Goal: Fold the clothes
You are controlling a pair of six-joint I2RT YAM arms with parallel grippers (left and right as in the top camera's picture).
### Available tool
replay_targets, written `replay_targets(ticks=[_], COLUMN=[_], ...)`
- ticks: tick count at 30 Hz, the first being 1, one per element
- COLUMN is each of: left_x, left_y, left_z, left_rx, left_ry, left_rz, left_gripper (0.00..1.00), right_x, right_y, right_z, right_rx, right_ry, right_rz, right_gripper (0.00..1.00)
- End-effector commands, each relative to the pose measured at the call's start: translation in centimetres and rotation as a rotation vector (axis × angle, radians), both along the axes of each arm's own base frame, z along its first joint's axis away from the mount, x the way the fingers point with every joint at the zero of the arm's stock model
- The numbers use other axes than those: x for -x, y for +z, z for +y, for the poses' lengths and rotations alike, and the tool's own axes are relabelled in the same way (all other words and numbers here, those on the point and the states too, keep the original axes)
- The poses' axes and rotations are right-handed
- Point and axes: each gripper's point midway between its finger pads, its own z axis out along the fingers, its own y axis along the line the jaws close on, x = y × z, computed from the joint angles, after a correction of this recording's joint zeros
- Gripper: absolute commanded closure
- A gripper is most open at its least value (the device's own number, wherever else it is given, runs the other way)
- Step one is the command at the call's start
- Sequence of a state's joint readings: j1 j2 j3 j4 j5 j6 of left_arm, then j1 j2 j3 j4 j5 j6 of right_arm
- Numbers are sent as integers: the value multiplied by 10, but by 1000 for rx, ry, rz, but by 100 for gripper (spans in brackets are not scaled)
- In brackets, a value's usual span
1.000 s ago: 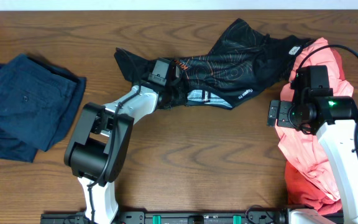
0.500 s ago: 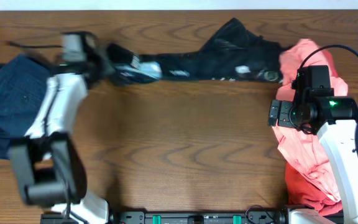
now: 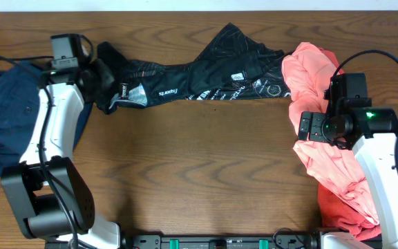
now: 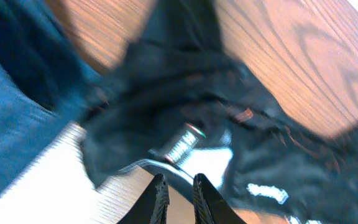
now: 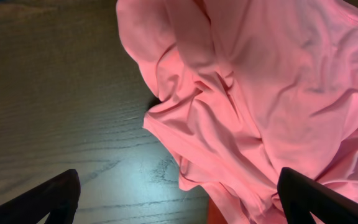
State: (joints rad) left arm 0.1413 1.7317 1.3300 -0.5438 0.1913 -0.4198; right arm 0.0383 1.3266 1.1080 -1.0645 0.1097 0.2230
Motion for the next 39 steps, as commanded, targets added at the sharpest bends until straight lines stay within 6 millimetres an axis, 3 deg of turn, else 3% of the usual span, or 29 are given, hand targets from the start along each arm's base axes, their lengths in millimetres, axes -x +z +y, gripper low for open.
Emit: replay_targets(ticks=[1,7,15,19,26,31,39], left_x=[1,0,-11,-14,-22,-27,-16], left_y=[1,-2,-45,-71,-101,-102,-107], left_z=[-50,-137,-243,-275,-288,-291,-301], left_rx=[126,120,94,110,232,298,405], left_ry=[-129,-357,-587,-626,-459,-366,-154], left_rz=[-2,-26,-91,-107,-55,-44,51], left_gripper=[83,55,51,40,40,40,40], right_x=[-1,-10,-16,-16,-16,-16,-16], right_y=[-6,-40,-49,-49,-49,-49,-49], right_z=[-7,-2,-3,-3,-2,-2,-2], right_rx=[6,-10,-14,-14,-14,-14,-14], right_ry=[-21,11,-8,-8,-8,-7,-8], right_rz=[25,127,136,136,139,139,138], right_gripper=[5,2,1,1,1,1,1])
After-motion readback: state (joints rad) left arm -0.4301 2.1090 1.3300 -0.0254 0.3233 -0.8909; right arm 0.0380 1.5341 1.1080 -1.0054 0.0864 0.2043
